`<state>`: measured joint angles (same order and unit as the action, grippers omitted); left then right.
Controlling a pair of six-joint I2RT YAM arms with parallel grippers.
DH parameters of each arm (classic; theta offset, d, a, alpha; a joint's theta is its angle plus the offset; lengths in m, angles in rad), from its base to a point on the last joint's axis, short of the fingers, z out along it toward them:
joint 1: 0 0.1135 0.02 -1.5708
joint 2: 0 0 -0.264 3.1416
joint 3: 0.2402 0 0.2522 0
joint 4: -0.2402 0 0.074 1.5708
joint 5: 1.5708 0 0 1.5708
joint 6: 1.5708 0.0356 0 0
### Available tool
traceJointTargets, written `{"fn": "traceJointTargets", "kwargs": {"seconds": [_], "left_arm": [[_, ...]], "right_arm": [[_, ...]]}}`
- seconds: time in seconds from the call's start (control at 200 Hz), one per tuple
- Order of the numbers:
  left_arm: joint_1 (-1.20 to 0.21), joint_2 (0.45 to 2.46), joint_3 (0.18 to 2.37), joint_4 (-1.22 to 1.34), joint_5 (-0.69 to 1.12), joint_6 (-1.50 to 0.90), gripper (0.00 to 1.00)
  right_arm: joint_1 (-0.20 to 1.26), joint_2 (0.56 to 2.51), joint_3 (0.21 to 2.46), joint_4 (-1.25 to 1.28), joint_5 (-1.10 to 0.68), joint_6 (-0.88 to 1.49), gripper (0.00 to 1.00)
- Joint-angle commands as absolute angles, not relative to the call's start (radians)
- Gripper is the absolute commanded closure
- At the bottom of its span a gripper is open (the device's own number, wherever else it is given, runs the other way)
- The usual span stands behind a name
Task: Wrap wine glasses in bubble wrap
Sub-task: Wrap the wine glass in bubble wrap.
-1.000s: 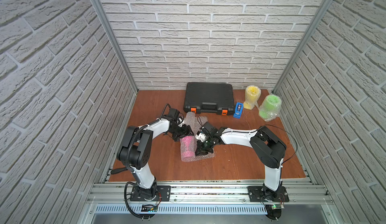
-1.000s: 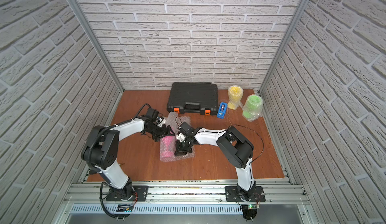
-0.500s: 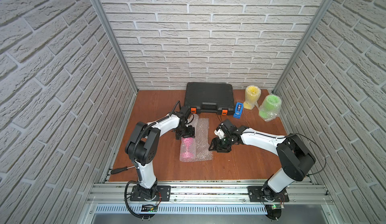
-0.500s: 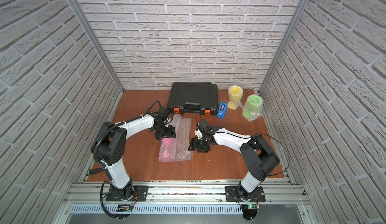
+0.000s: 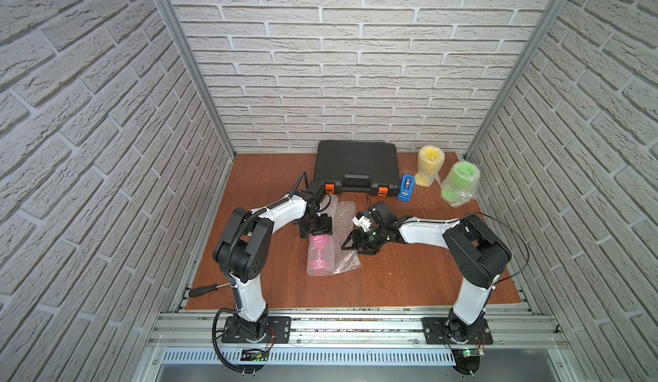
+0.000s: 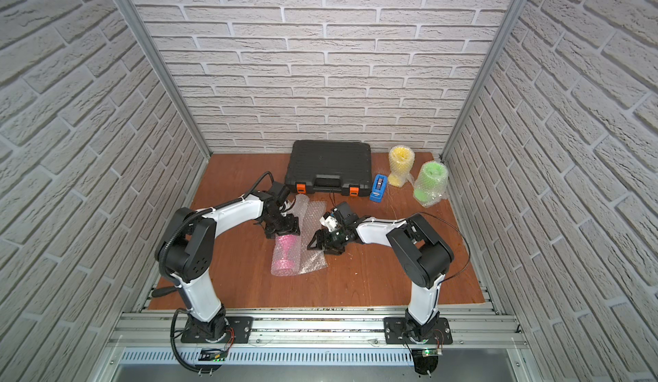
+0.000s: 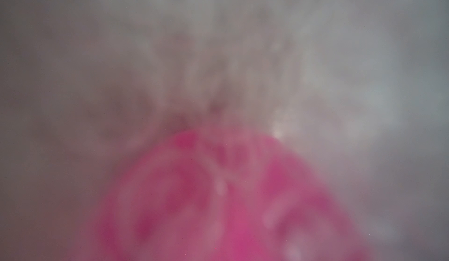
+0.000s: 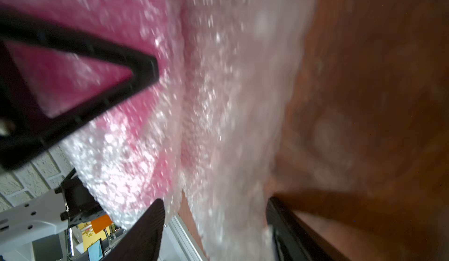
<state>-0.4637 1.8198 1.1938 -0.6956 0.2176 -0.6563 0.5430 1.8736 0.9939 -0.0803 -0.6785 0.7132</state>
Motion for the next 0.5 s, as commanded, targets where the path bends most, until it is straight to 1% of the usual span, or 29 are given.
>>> {"fn": "traceJointTargets", "kwargs": {"seconds": [0.0, 0.05, 0.115, 0.2, 0.255, 0.31, 0.44, 0.495], "left_arm": [[-0.463, 1.838, 1.181, -0.753, 0.19, -0.678, 0.23], [-0.463, 1.837, 1.18, -0.748, 0.194, -0.678, 0.24], [-0.462, 1.837, 1.177, -0.744, 0.196, -0.679, 0.24], [-0.463, 1.833, 1.171, -0.74, 0.196, -0.683, 0.24], [-0.462, 1.83, 1.167, -0.736, 0.194, -0.687, 0.24], [-0.461, 1.828, 1.164, -0.732, 0.193, -0.691, 0.25], [-0.463, 1.825, 1.157, -0.717, 0.19, -0.707, 0.29], [-0.463, 1.826, 1.154, -0.711, 0.192, -0.715, 0.3]], "right_arm": [[0.519, 1.923, 1.024, -0.056, -0.668, 0.676, 0.36], [0.518, 1.925, 1.02, -0.043, -0.701, 0.673, 0.39], [0.516, 1.903, 0.996, -0.065, -0.672, 0.645, 0.4], [0.512, 1.892, 0.961, -0.059, -0.742, 0.644, 0.47], [0.518, 1.879, 0.932, -0.044, -0.787, 0.66, 0.56], [0.524, 1.857, 0.905, -0.052, -0.79, 0.669, 0.65], [0.533, 1.787, 0.885, -0.111, -0.716, 0.685, 0.87], [0.539, 1.757, 0.89, -0.136, -0.676, 0.697, 0.91]]}}
